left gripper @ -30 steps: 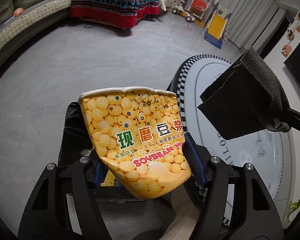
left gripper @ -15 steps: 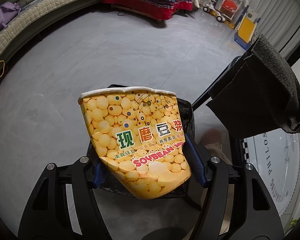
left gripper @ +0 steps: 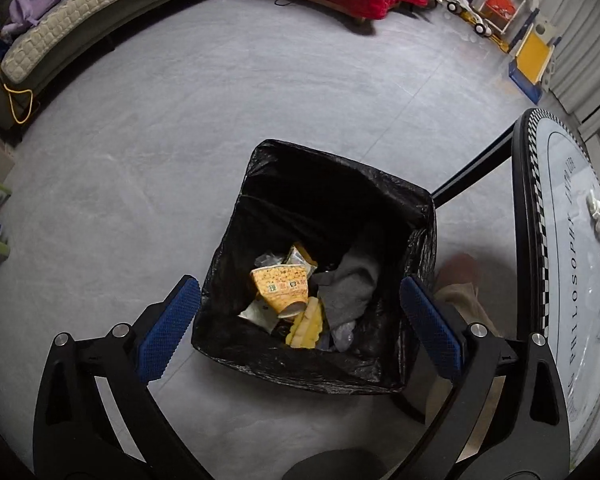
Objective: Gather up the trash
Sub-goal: 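Carry the snack cup and grey cloth over the trash bag and release both, then move both open tools back over the green packet and clear jar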
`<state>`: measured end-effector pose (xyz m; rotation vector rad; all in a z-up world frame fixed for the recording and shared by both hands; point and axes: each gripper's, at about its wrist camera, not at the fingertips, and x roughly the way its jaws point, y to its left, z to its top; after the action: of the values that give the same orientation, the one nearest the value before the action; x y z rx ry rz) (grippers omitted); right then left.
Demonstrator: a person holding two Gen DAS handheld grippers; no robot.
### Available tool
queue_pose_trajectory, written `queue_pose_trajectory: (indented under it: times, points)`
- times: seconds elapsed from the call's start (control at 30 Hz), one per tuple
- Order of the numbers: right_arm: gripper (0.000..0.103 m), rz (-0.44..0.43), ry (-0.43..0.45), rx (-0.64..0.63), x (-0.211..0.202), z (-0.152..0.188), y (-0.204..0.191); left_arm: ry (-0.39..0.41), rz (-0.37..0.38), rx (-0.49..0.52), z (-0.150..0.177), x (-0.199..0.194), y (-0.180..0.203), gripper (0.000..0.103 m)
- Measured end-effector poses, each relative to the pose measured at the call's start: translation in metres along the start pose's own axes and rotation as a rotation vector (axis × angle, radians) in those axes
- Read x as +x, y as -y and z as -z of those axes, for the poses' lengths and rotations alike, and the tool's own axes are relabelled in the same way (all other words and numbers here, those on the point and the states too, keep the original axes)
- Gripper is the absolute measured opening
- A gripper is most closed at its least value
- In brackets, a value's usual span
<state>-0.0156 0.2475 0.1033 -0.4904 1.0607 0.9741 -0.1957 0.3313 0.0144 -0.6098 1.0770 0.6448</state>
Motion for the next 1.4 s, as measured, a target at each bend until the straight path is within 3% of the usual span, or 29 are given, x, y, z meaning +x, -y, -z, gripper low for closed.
queue_pose_trajectory:
  times: [0.27, 0.7, 1.07, 1.4]
  points:
    - [0.066, -0.012, 0.025, 0.017, -0.017, 0.008, 0.016, 0.021, 0.024, 0.055, -0.002, -0.008, 0.021, 0.097]
    - [0.069, 0.029, 0.104, 0.128, -0.066, 0.041, 0.094, 0.05, 0.08, 0.21, -0.003, -0.029, 0.12, 0.097]
    - [0.069, 0.14, 0.123, 0.301, -0.098, 0.091, 0.204, 0.044, 0.172, 0.394, 0.004, -0.029, 0.245, 0.097]
    - [0.069, 0.28, 0.122, 0.492, -0.128, 0.14, 0.322, 0.033, 0.251, 0.651, 0.029, -0.024, 0.378, 0.097]
